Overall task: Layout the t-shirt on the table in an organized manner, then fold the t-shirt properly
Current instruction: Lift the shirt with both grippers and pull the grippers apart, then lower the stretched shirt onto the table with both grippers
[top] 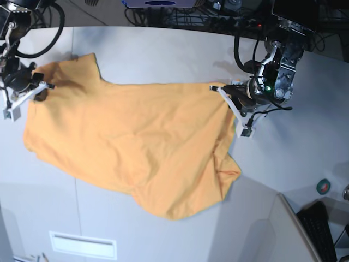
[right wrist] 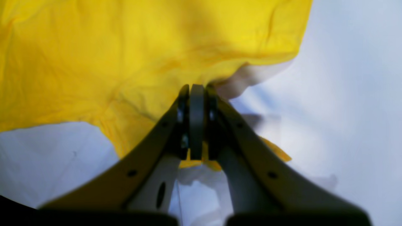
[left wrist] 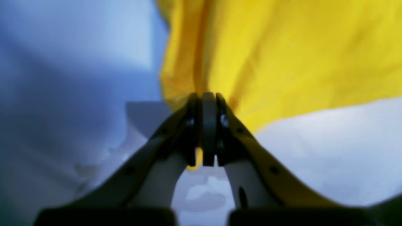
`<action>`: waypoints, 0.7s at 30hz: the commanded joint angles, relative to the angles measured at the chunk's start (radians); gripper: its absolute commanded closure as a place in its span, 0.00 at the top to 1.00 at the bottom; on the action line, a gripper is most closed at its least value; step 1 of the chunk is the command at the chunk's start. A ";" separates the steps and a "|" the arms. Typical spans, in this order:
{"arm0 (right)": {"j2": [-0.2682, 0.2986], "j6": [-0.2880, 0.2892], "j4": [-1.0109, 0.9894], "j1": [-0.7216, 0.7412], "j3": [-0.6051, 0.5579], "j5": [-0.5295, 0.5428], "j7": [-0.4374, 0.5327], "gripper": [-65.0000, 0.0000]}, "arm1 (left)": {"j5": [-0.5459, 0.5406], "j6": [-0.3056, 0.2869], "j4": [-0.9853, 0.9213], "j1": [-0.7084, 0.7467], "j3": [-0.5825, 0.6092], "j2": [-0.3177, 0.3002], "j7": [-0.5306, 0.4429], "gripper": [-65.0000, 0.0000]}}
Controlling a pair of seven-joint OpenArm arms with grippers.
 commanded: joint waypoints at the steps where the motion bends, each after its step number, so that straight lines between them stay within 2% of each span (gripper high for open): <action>1: 0.026 0.004 0.012 0.010 0.004 0.014 0.022 0.00 | 0.007 0.002 0.016 -0.008 -0.005 -0.012 -0.013 0.09; 5: 0.033 0.004 0.012 0.005 0.008 0.014 0.022 0.00 | 0.007 0.002 0.022 0.027 -0.006 -0.011 -0.011 0.69; 7: 0.033 0.004 0.012 0.004 0.010 0.014 0.022 0.00 | 0.007 0.002 0.024 0.046 -0.009 -0.011 -0.013 0.92; 8: 0.033 0.004 0.012 0.002 0.010 0.014 0.022 0.00 | 0.007 0.002 0.030 0.056 -0.019 -0.011 -0.013 1.00; 12: 0.033 0.004 0.015 -0.004 0.010 0.014 0.022 0.00 | -0.024 -0.005 0.133 0.127 -0.140 0.012 -0.013 1.00; 15: 0.033 0.004 0.015 -0.004 0.010 0.014 0.022 0.00 | -0.145 -0.015 0.171 0.161 -0.284 0.018 -0.013 1.00; 17: 0.033 0.004 0.015 -0.004 0.010 0.014 0.022 0.00 | -0.274 -0.067 0.140 0.164 -0.384 0.018 -0.013 1.00; 19: 0.033 0.004 0.015 -0.004 0.008 0.014 0.022 0.00 | -0.390 -0.147 0.090 0.164 -0.456 0.018 -0.013 1.00; 21: 0.033 0.004 0.015 -0.002 0.005 0.014 0.022 0.00 | -0.441 -0.181 0.053 0.159 -0.476 0.018 -0.013 1.00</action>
